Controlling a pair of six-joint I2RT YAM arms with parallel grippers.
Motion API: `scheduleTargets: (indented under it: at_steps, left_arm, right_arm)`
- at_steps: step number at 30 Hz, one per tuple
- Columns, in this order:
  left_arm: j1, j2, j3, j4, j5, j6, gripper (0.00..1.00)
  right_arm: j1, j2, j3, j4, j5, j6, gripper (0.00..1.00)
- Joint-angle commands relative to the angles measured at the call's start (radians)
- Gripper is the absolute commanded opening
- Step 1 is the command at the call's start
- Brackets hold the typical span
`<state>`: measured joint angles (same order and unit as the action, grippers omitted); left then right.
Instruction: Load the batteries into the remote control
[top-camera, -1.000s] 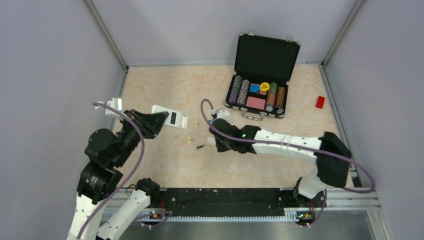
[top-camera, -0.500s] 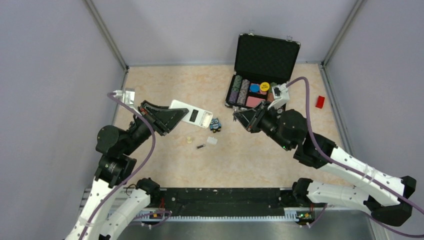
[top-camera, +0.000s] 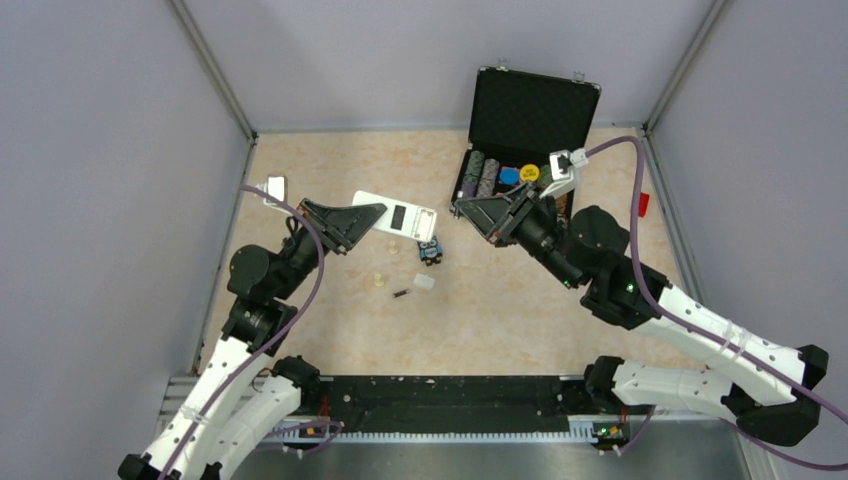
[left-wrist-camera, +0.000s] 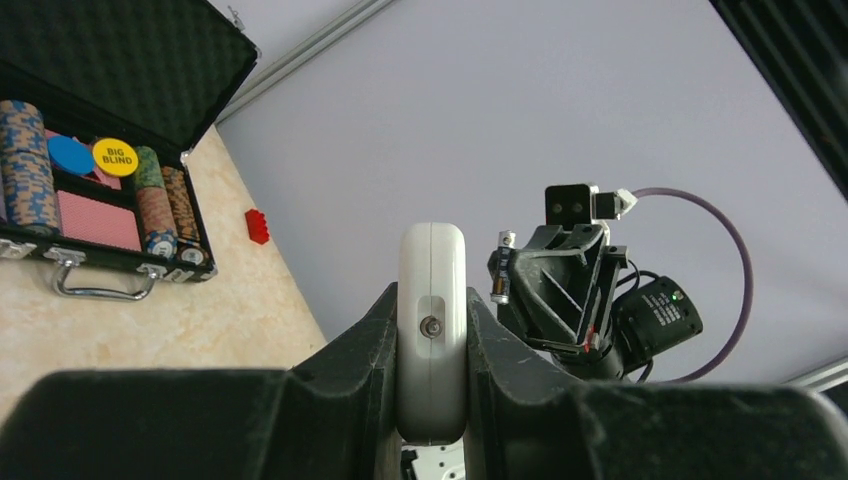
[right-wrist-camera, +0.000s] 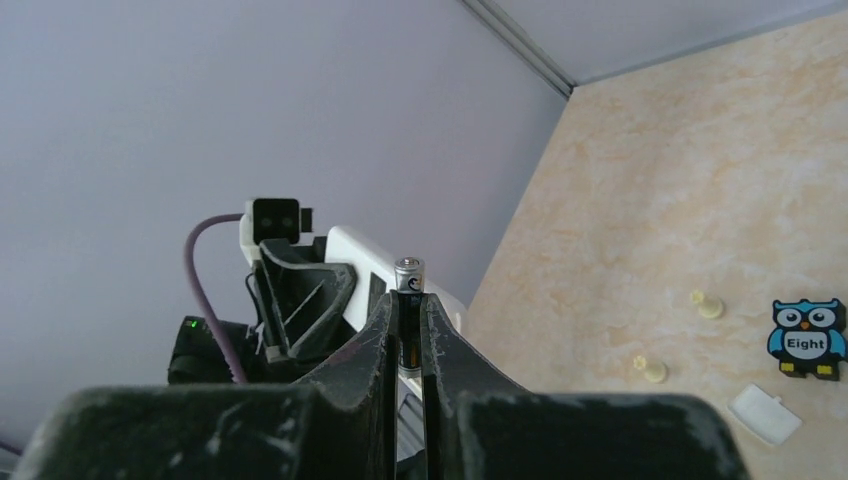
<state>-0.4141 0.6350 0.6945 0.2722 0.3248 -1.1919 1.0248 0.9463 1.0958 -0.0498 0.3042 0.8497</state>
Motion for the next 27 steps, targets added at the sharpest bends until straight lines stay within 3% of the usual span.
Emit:
scheduleTargets:
  at_steps: [1, 11, 20, 27]
  left_arm:
    - [-0.002, -0.008, -0.02, 0.127, -0.056, -0.137, 0.0]
    - [-0.006, -0.028, -0.076, 0.119, -0.114, -0.215, 0.0]
    - [-0.015, -0.05, -0.125, 0.121, -0.198, -0.318, 0.0]
    - [-0.015, -0.051, -0.174, 0.155, -0.235, -0.362, 0.0]
  right_arm:
    - [0.002, 0.039, 0.066, 0.074, -0.025, 0.013, 0.06]
    - [0.053, 0.128, 0.116, 0.092, 0.021, -0.015, 0.06]
    - [0.193, 0.273, 0.291, -0.111, 0.326, -0.132, 0.06]
    - [0.213, 0.368, 0.387, -0.236, 0.435, -0.177, 0.06]
